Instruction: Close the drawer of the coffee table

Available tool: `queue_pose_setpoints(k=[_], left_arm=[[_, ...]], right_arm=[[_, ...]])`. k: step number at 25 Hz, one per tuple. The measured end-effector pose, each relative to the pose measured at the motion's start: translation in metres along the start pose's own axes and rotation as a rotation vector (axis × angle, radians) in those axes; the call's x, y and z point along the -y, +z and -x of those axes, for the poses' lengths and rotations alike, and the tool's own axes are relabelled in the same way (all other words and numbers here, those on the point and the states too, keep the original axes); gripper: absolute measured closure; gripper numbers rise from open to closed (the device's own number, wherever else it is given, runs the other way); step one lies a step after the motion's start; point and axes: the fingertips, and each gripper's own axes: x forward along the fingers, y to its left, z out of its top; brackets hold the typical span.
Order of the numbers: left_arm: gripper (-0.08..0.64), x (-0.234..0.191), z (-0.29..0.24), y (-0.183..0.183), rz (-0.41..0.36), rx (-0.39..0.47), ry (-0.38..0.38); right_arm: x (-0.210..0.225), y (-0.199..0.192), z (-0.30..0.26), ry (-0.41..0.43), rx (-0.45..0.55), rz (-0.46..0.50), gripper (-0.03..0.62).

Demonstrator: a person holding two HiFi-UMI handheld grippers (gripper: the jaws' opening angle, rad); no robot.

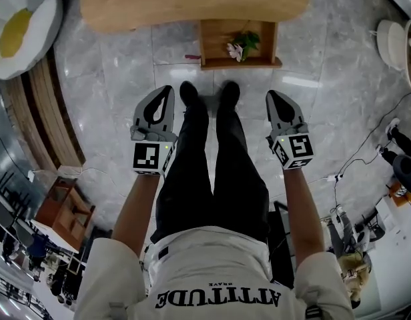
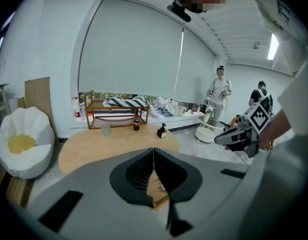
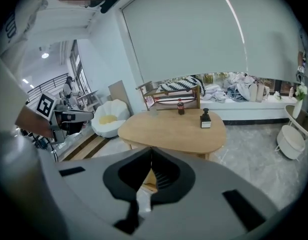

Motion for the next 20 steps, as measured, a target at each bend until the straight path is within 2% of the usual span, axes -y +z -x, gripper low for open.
queue_pose_setpoints(k=[9, 14, 20], left_arm=[[0.538, -0.012, -0.028, -0.065, -0.003, -0.045, 0.001], [0.537, -0.016, -0.042, -0.106, 0.056, -0.068, 0.003], [0.537, -0.019, -0.06, -0.149, 0.081, -0.128, 0.006]], right_arm=[[0.01, -0.053, -0.041, -0.005, -0.042, -0.011, 0.572], [0.016, -0.08, -0.063, -0.01, -0.056, -0.018, 0.572], [0.024, -0.111, -0.09, -0.021, -0.063, -0.047, 0.572]])
